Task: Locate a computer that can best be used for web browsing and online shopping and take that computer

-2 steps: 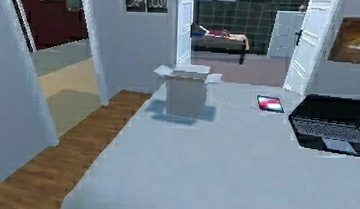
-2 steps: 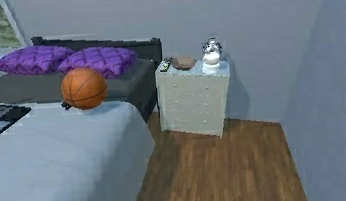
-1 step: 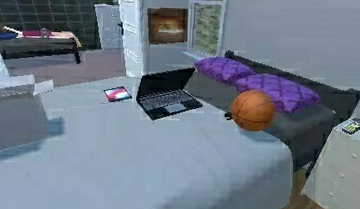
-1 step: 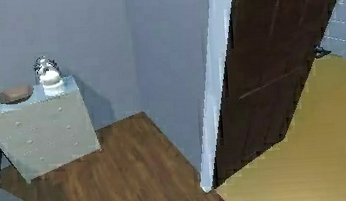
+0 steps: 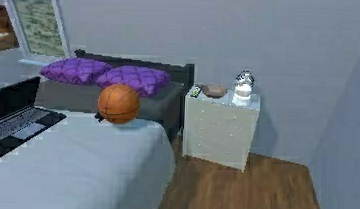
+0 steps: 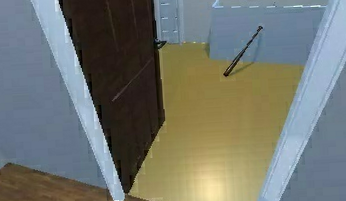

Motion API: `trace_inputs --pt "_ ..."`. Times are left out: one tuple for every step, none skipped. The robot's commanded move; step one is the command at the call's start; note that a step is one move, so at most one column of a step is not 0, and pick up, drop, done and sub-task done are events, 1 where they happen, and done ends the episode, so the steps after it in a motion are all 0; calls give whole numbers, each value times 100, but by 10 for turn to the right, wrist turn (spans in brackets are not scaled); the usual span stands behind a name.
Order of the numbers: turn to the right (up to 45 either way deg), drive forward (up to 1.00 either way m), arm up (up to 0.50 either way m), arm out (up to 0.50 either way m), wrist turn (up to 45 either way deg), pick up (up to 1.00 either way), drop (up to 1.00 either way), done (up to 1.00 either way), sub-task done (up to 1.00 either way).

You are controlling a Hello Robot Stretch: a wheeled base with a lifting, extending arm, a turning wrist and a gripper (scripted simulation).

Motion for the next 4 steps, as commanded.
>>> trace_inputs --pt "0 50 0 0 0 0 0 0 0" --pt "-450 0 0 0 0 0 0 0 0" --pt "-450 0 0 0 0 0 0 0 0" --pt "-450 0 0 0 0 0 0 0 0"
